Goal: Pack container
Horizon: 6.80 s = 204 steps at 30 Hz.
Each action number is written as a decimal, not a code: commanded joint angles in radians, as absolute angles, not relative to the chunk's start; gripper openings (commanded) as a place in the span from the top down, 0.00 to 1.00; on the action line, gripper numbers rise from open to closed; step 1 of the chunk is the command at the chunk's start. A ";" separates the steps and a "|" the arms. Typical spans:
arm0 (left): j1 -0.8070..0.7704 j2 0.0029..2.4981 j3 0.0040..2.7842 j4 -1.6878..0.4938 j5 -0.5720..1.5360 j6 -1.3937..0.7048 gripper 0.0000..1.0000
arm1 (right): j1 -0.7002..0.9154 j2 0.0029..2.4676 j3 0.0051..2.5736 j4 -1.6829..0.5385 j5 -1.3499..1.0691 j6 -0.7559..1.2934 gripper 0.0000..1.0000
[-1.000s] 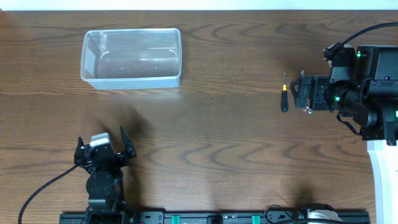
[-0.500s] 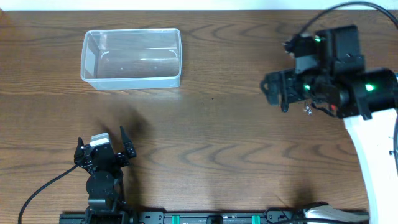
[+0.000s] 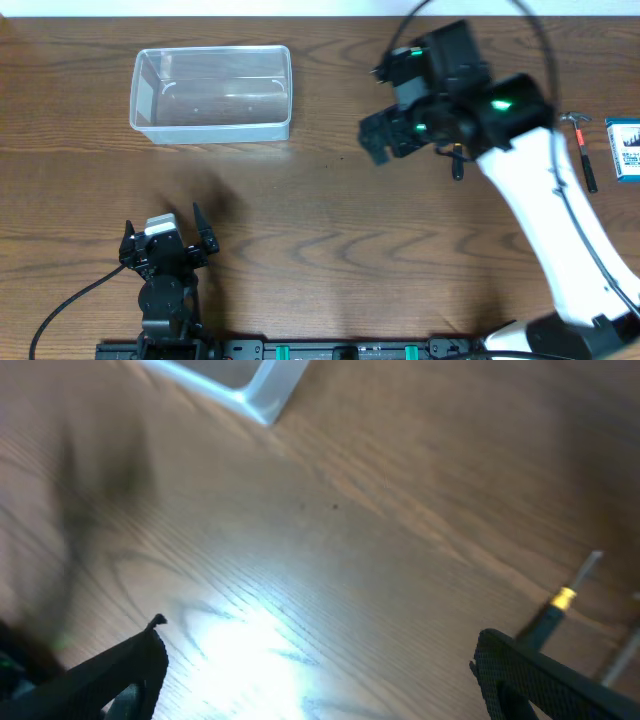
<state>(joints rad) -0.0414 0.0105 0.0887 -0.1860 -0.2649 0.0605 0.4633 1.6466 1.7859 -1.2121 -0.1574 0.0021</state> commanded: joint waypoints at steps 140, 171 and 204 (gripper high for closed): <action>0.418 1.365 1.637 -1.398 -0.096 -0.088 0.02 | 0.607 2.338 2.214 -0.903 -0.082 0.323 0.15; 0.418 1.365 1.637 -1.399 -0.096 -0.088 0.02 | 0.590 2.375 2.214 -0.927 -0.081 0.367 0.22; 0.418 1.365 1.637 -1.406 -0.097 -0.087 0.02 | 0.588 2.434 2.216 -0.941 -0.082 0.366 0.24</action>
<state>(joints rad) 0.4126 1.3659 1.6184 -1.4025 -0.1036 -0.0895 0.5987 2.4245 2.1998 -0.9417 -0.0902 0.3595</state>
